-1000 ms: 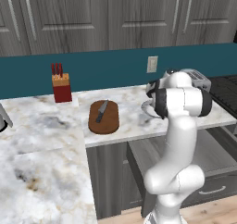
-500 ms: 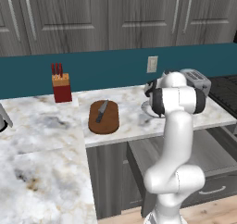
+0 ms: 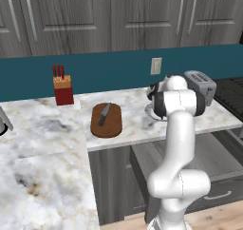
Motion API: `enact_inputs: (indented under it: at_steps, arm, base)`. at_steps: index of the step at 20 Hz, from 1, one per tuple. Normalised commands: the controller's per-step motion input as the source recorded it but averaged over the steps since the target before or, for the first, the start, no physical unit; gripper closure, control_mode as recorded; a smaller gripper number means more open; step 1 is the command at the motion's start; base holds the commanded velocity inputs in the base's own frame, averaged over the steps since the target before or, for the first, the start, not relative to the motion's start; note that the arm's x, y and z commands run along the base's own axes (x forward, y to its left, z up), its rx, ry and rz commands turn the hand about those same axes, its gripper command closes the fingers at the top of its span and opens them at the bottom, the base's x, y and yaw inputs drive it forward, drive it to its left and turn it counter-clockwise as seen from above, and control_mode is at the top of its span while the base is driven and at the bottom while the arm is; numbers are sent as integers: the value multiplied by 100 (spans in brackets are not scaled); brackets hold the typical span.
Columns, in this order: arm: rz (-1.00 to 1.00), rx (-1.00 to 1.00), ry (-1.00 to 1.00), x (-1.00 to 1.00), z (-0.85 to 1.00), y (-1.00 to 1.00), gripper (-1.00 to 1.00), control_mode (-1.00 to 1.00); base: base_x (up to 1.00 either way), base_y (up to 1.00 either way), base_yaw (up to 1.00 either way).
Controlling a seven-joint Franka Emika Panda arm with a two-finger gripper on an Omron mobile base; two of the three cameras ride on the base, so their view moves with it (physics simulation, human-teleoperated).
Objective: Pick up the knife from the drawer and place it on the cutting board. Then place the meat from the plate to the cutting board.
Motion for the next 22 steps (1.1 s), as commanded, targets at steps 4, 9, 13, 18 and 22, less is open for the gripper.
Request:
enact_inputs:
  at_steps: [4,9,13,18,22]
  arm:
    - [4,0,1,29,-20,-7,-100,-100]
    - [4,-1,2,26,-21,-5,-100,-100]
    - [6,0,3,13,-22,0,-100,-100]
    - [4,-2,4,9,-26,0,100,-100]
    - [3,-2,3,3,-21,0,100,-100]
  base:
    - [0,0,0]
    - [0,0,0]
    - [0,0,0]
    - [0,0,0]
    - [0,0,0]
